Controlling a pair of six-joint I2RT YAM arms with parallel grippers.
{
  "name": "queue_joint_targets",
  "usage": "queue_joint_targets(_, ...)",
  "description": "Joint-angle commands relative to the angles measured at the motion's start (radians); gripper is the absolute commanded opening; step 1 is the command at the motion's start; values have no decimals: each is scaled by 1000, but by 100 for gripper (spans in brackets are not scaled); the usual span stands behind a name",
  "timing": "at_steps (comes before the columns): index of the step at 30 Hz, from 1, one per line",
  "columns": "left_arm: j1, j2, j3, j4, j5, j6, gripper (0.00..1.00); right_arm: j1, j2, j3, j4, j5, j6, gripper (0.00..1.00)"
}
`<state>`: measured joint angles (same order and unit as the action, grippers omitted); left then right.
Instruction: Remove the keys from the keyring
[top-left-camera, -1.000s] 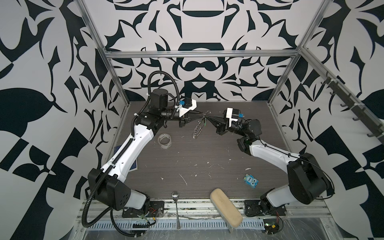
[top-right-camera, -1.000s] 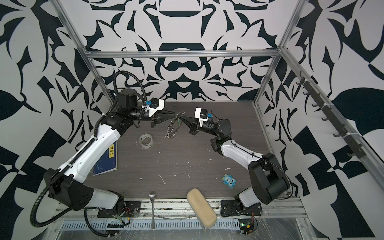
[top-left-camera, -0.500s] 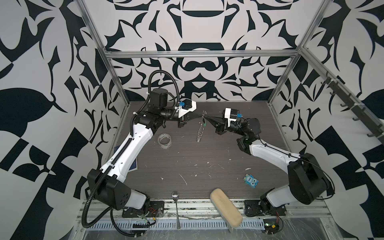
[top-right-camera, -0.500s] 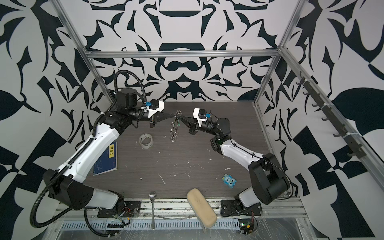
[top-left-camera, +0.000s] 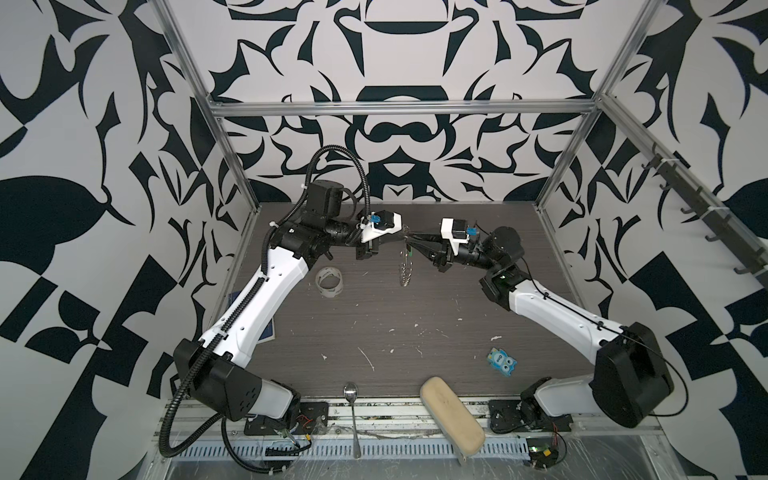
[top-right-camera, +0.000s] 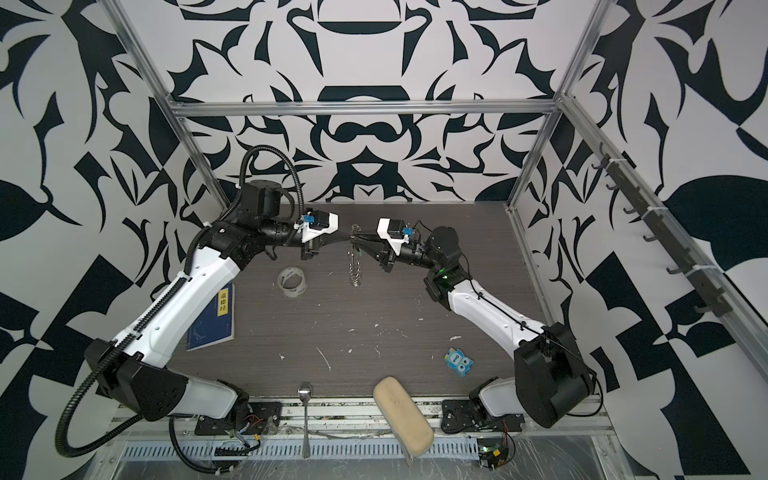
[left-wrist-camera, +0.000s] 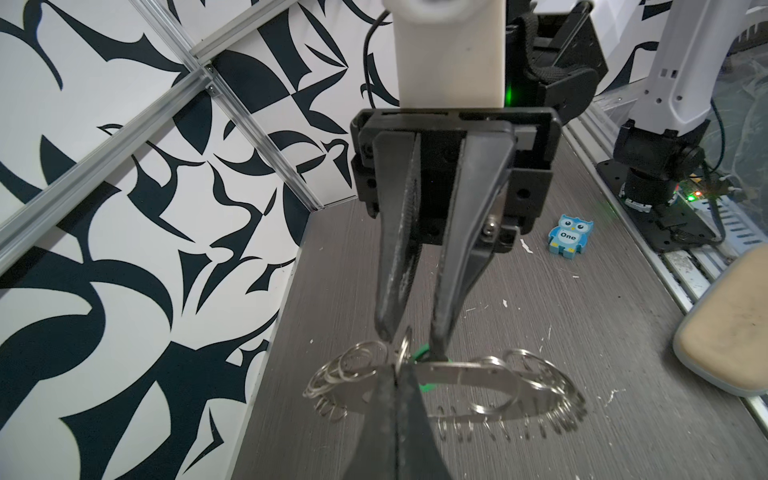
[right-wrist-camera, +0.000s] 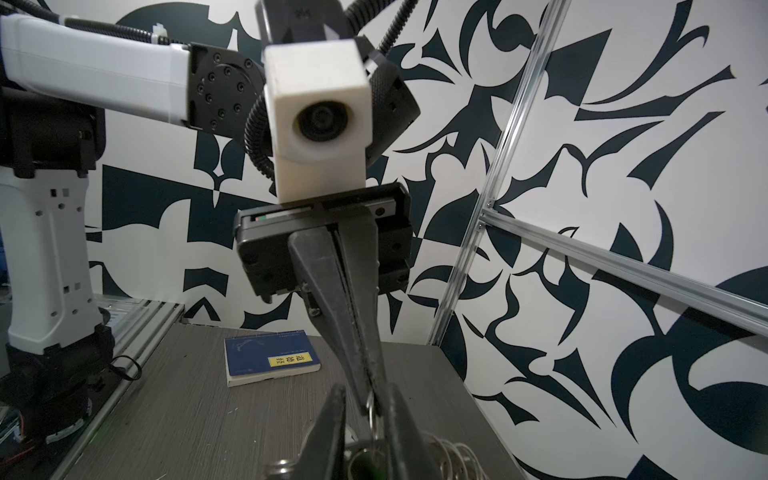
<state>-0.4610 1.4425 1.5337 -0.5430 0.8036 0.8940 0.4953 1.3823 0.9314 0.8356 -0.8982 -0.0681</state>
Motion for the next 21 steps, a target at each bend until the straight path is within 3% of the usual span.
queue_joint_targets(1,-5,-1,41,-37,9,30,0,5,-8,52,-33,-15,-33,20)
queue_joint_targets(10,-14,11,66,-79,1,56,0,6,3,78,-88,-37,-59,9)
queue_joint_targets(12,-15,13,65,-79,10,55,0,6,4,85,-102,-46,-60,0)
queue_joint_targets(15,-13,15,61,-65,23,30,0,6,-2,77,-84,-47,-54,0)
queue_joint_targets(18,10,-5,18,27,74,-49,15,-5,-5,43,56,-36,30,0)
queue_joint_targets(21,41,-38,-44,192,172,-181,18,-27,23,17,265,-29,180,0)
